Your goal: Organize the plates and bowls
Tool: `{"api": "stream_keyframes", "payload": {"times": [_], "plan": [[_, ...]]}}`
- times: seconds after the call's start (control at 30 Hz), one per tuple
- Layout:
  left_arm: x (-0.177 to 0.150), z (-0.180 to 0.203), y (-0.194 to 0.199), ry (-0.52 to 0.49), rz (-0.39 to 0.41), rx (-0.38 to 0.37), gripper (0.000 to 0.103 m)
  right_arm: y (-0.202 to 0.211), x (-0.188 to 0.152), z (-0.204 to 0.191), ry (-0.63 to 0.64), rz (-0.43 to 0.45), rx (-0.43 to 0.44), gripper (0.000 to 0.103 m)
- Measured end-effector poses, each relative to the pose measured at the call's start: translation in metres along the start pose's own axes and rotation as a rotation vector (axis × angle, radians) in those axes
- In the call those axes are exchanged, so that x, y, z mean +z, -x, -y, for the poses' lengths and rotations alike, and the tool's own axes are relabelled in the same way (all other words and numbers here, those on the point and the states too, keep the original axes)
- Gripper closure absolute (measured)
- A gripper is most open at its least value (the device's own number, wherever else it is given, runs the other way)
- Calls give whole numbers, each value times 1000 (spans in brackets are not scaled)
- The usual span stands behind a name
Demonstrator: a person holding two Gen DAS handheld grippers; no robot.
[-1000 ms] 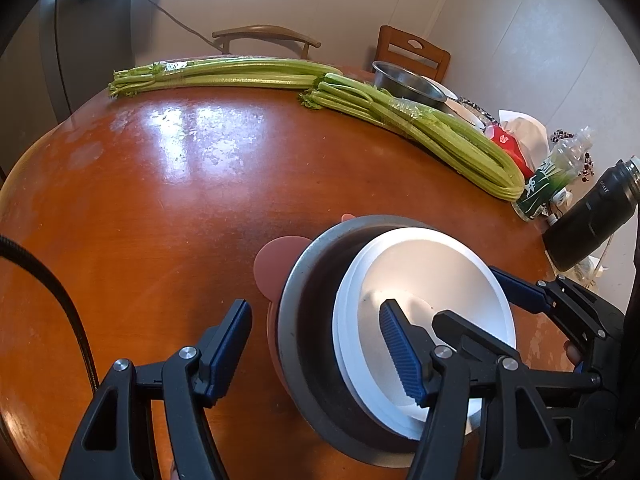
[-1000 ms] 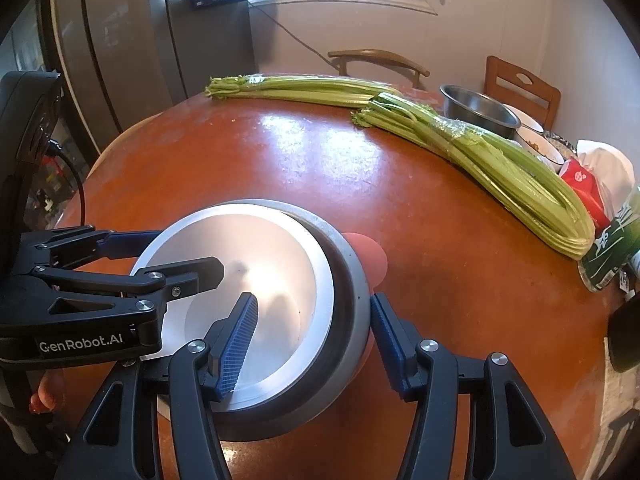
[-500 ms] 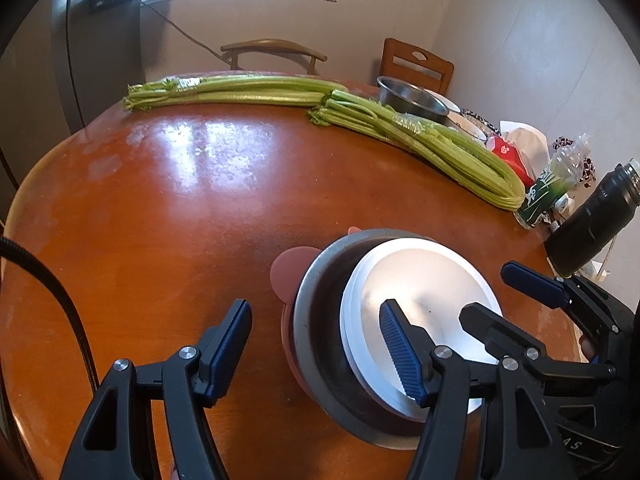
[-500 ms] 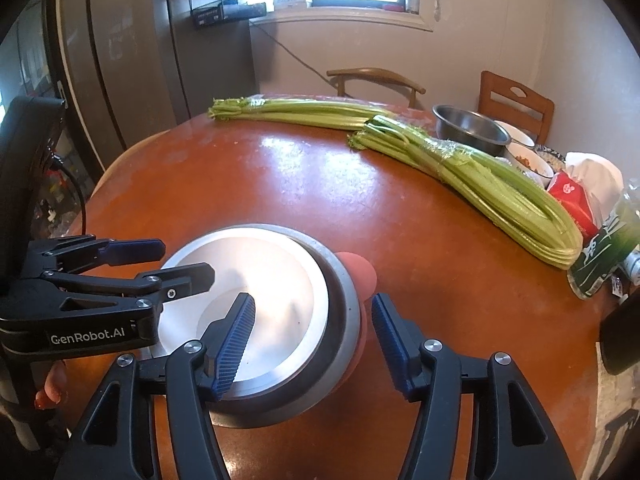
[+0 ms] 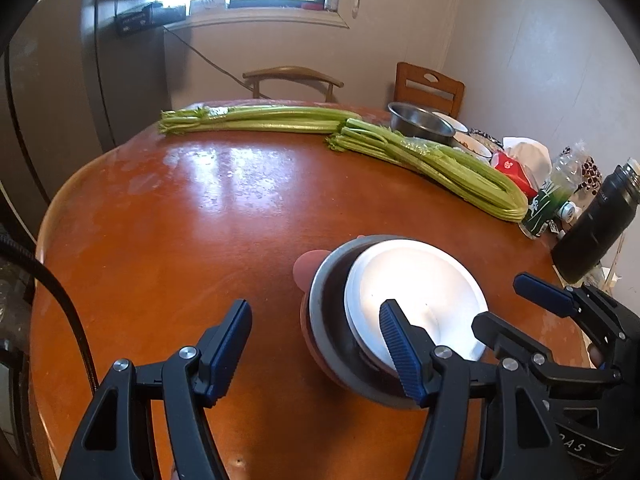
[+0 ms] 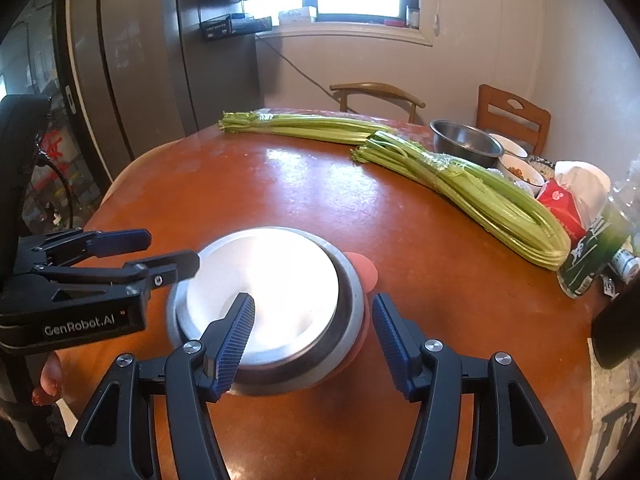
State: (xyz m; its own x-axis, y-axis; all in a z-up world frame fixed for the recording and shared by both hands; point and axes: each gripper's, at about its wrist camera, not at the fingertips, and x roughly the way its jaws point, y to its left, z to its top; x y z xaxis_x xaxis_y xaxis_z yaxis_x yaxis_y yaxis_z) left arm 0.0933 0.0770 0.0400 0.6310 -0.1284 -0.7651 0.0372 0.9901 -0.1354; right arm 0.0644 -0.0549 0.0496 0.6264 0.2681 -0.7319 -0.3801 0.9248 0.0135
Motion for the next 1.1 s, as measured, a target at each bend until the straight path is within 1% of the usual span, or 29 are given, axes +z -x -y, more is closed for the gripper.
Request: {"api": "stream_keyframes", "payload": {"times": [0.23, 0.3, 0.37, 0.5, 0.57, 0.63, 0.73, 1.1], "plan": [[-28, 15, 22, -33, 9, -7, 37, 22, -20, -5, -16, 19, -8, 40], [-36, 19, 27, -41, 17, 2, 37, 29, -27, -7, -20, 29, -13, 40], [-44, 23, 30, -38, 22, 10, 37, 34, -34, -9, -23, 33, -20, 40], [-58, 29, 37, -41, 22, -5, 37, 45, -51, -11, -32, 40, -27, 40], [-65, 32, 42, -43, 38, 1, 37, 50, -59, -13, -35, 43, -28, 40], [-70, 33, 46, -37, 47, 2, 37, 55, -67, -16, -34, 49, -30, 39], [-79, 35, 50, -41, 57, 28, 37, 61, -78, -17, -44, 56, -32, 39], [-110, 39, 60, -48, 72, 34, 37, 73, -111, -17, -107, 77, -30, 35]]}}
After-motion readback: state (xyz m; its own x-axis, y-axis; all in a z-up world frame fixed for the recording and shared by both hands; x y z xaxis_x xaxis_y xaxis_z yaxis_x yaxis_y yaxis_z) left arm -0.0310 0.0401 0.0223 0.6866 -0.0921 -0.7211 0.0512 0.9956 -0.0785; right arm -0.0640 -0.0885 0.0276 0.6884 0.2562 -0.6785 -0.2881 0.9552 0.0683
